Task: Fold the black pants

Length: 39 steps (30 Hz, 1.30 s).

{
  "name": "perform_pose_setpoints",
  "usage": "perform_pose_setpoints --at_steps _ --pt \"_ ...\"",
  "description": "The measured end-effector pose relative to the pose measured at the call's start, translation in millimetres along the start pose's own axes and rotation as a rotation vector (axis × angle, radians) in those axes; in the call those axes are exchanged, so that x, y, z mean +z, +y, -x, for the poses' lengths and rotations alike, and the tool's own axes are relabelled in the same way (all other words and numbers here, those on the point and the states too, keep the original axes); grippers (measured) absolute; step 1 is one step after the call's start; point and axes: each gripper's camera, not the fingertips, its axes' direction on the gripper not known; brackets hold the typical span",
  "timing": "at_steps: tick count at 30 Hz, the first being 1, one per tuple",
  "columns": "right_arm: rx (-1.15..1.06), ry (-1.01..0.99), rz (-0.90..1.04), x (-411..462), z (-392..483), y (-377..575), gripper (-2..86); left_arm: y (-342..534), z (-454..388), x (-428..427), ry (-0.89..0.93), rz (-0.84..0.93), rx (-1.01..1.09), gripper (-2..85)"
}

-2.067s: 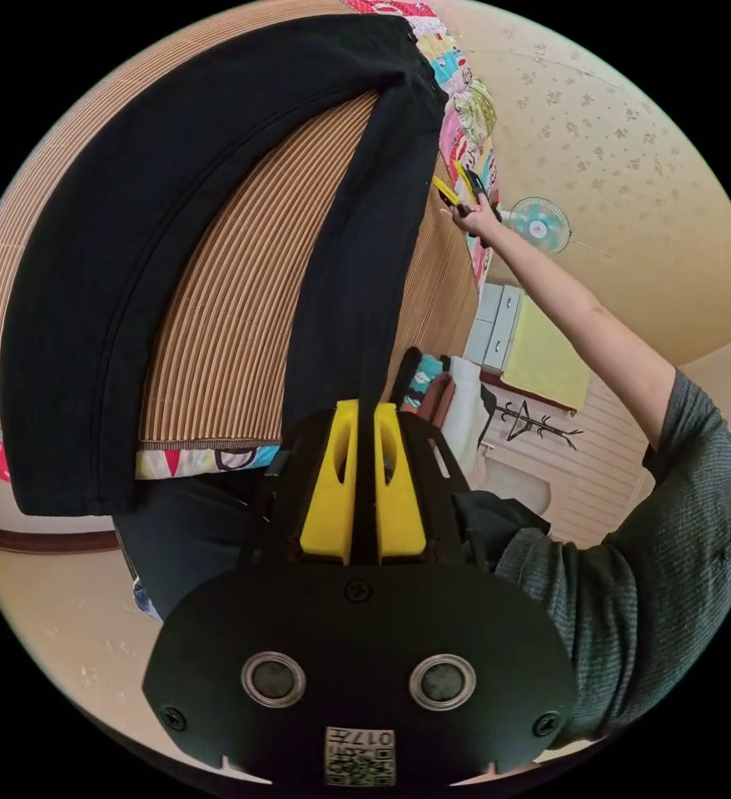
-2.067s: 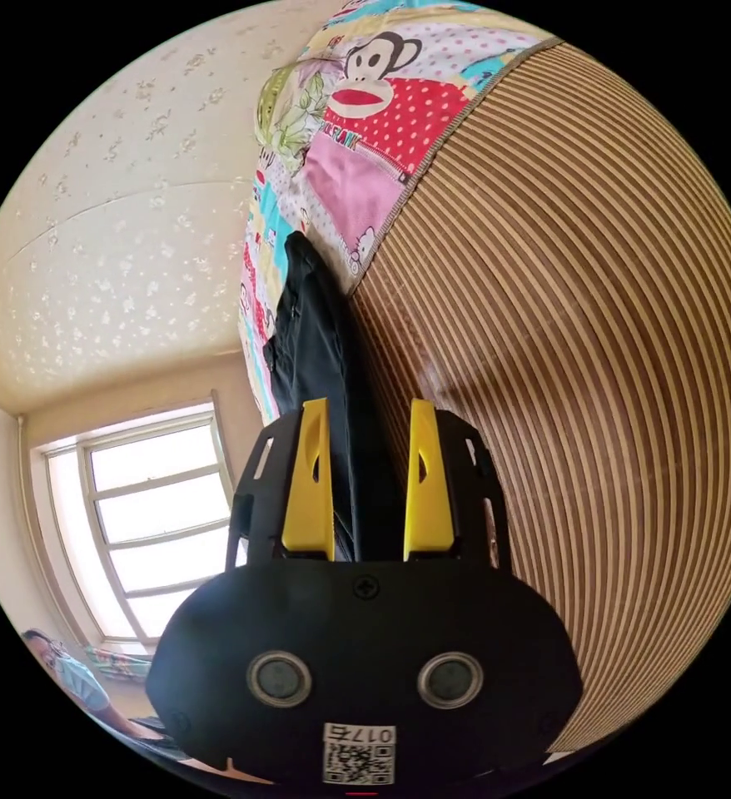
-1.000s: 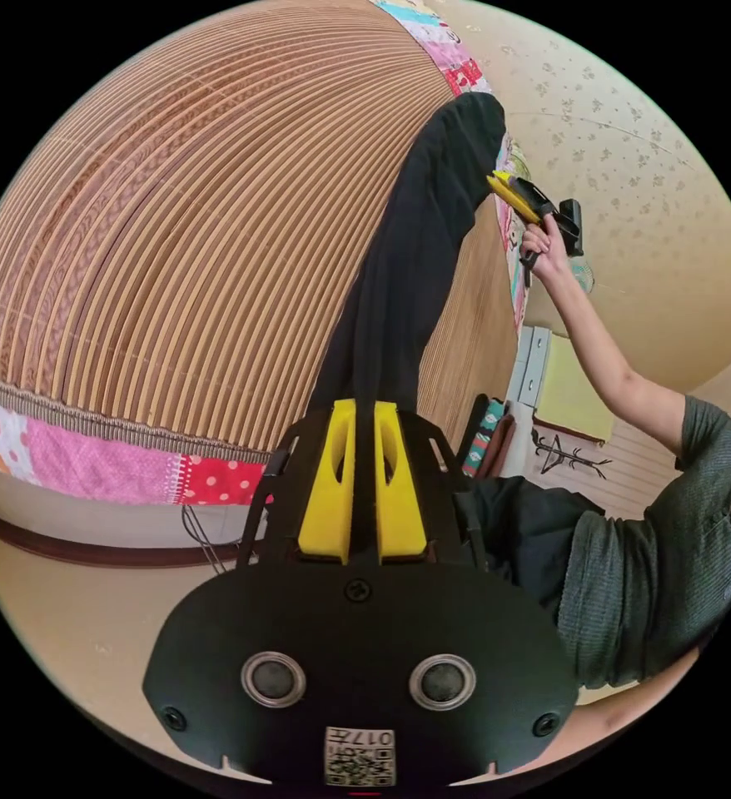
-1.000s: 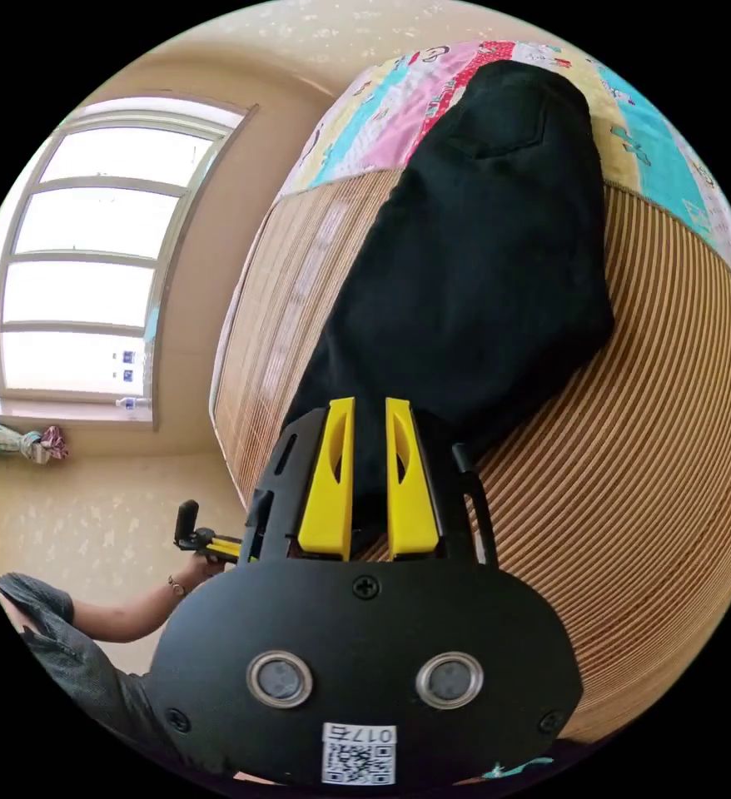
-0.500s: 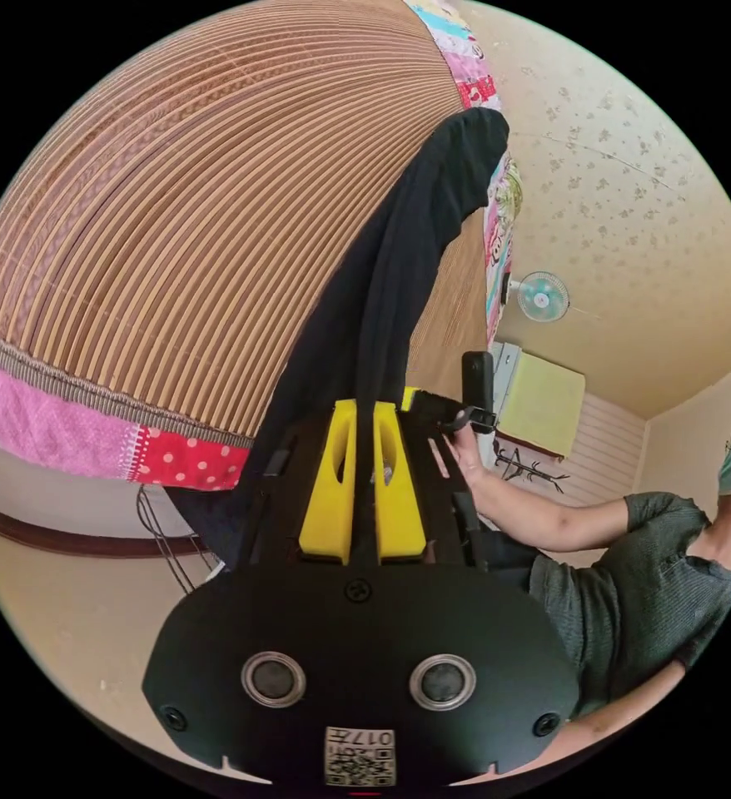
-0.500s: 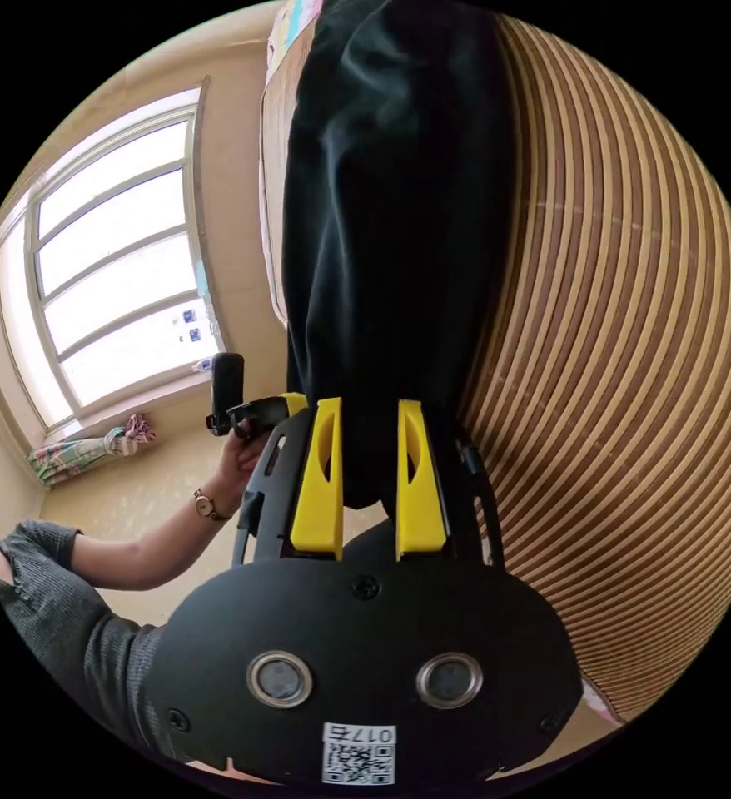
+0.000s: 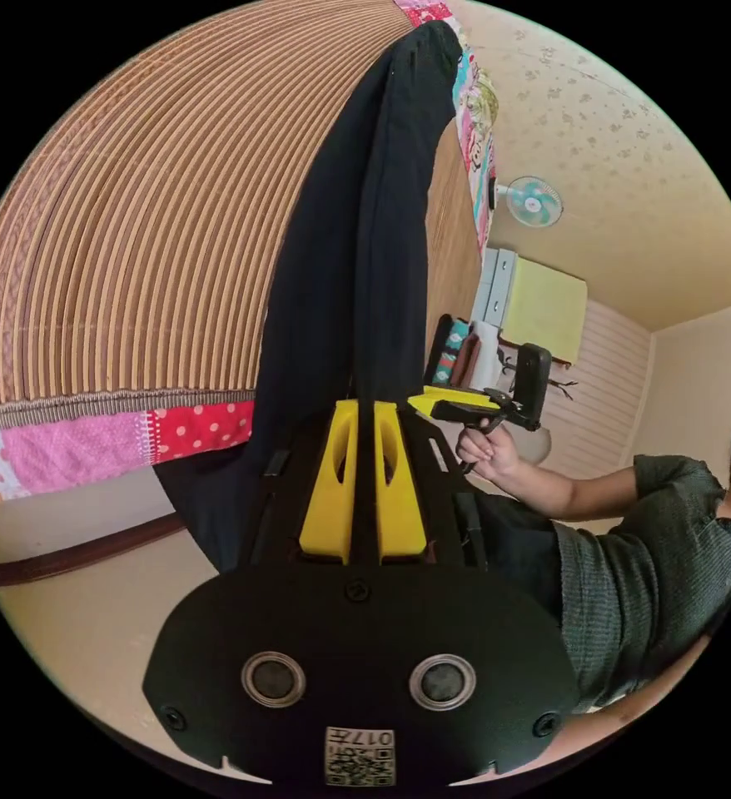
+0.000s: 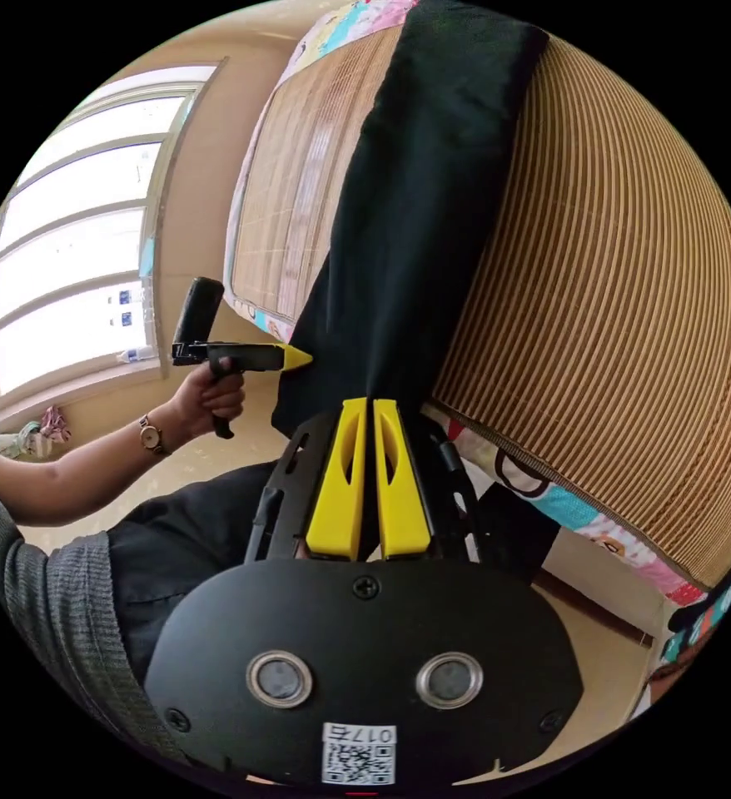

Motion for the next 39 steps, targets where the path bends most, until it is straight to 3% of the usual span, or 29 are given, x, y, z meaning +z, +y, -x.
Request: perform_pose_setpoints --at_steps 7,12,17,21,26,30,35,39 --pt "0.154 -0.09 -0.025 29.5 -36.4 -6.0 5.2 -12.9 -9.5 4.3 -0.205 0.08 -0.019 5.8" --pt "0.241 -0.19 -0.238 -11.0 -89.2 5.0 10.1 -39.8 -22.9 -46.5 -0.078 -0.089 0.033 8.3" --pt "0.278 -0.386 -0.384 -34.6 -153.3 -36.1 13.9 -136.4 -23.9 -54.8 -0.001 -0.21 0.047 16.0" --pt "0.239 -0.5 -0.457 -49.1 -187.7 -97.0 14.5 -202.9 -44.4 -40.7 0.022 -0.217 0.104 17.9" --pt "0.223 -0.617 -0.439 -45.2 -206.4 -154.0 12.1 -253.7 -80.7 3.1 -0.026 -0.098 0.208 15.2" --pt "0.233 -0.559 -0.402 -38.7 -199.1 -155.0 5.4 -242.8 -85.5 13.4 -0.05 -0.083 0.18 7.9" --pt "0.023 -0.725 -0.578 -71.6 -157.3 -89.1 3.0 -167.1 -129.0 -15.5 0.307 -0.135 0.395 5.2" --pt "-0.189 -0.695 -0.663 -111.7 -82.1 -13.5 2.1 -84.3 -205.3 -35.1 0.315 -0.131 0.59 5.2"
